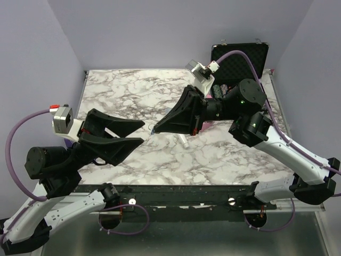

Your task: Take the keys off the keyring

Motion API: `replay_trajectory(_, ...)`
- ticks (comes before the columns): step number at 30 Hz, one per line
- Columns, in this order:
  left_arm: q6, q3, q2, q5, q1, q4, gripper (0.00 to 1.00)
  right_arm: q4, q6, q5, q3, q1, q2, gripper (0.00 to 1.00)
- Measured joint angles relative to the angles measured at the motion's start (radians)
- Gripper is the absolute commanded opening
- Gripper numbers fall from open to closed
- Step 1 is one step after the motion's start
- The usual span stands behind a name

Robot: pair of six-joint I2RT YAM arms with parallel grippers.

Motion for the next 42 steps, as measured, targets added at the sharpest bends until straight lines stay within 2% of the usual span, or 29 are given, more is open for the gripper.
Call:
replay_trajectory(18, -0.036, 0.001, 0.045, 0.032, 0.0, 0.06, 0.49, 0.063, 0.024, 0.0, 0.009, 0.0, 0.013, 0.01)
replay_trajectory(22, -0.032, 0.02, 0.072, 0.034, 0.0, 0.037, 0.4, 0.063, 0.024, 0.0, 0.009, 0.0, 0.014, 0.01)
replay_trajectory(27, -0.019, 0.038, 0.082, 0.034, 0.0, 0.006, 0.19, 0.066, 0.026, 0.0, 0.009, 0.0, 0.014, 0.01)
replay_trajectory(31, -0.011, 0.042, 0.082, 0.034, 0.0, -0.001, 0.11, 0.071, 0.027, -0.003, 0.009, 0.0, 0.014, 0.01)
replay_trajectory(34, -0.006, 0.05, 0.082, 0.033, 0.0, -0.008, 0.01, 0.071, 0.027, -0.003, 0.009, 0.0, 0.014, 0.01)
replay_trajectory(42, -0.003, 0.058, 0.082, 0.033, 0.0, -0.024, 0.0, 0.072, 0.027, -0.004, 0.009, 0.0, 0.014, 0.01)
